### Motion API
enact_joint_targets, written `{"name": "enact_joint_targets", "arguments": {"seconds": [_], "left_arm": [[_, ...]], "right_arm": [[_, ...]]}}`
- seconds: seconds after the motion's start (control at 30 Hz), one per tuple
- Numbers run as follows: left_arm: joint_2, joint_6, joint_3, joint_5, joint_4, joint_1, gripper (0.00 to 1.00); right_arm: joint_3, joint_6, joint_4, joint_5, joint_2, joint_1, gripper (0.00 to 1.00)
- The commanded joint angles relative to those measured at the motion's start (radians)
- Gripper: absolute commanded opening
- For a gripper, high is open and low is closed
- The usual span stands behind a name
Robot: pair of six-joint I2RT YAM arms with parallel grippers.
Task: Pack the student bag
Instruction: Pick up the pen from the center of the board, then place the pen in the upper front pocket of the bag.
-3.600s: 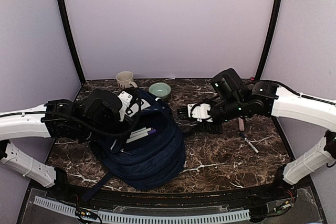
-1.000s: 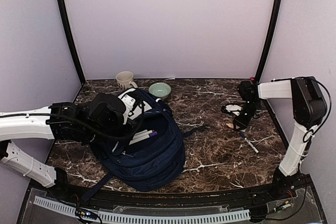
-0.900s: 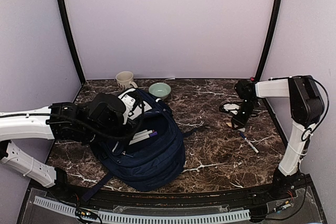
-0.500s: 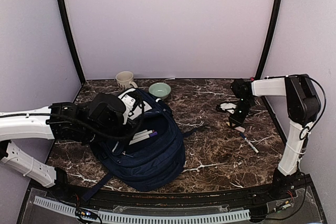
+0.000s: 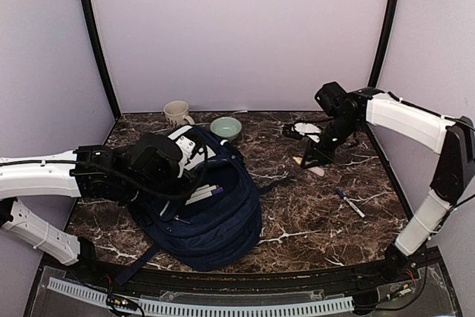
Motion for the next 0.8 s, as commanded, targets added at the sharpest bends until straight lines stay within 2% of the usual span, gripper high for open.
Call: {"name": "enact_joint_targets", "arguments": {"seconds": [0.0, 0.23, 0.43, 0.57, 0.77], "left_arm": [[-0.013, 0.003, 0.054, -0.013, 0.072, 0.006, 0.0], [-0.016, 0.011, 0.067, -0.011, 0.067, 0.009, 0.0], [-0.001, 0.023, 0.094, -0.003, 0.062, 0.012, 0.0], [0.001, 0.029, 0.108, 0.0, 0.057, 0.012, 0.0], [-0.018, 0.037, 0.105, 0.0, 0.062, 0.014, 0.0]], "right_arm": [[0.029, -0.051, -0.034, -0.098, -0.092, 0.16, 0.15], [0.047, -0.122, 0.099, 0.276, -0.127, 0.56, 0.16], [0.162, -0.169, 0.115, 0.439, -0.014, 0.785, 0.15], [0.127, -0.251, 0.226, 0.615, 0.04, 0.883, 0.15], [0.1, -0.347, 0.416, 0.794, 0.121, 0.911, 0.14]]}}
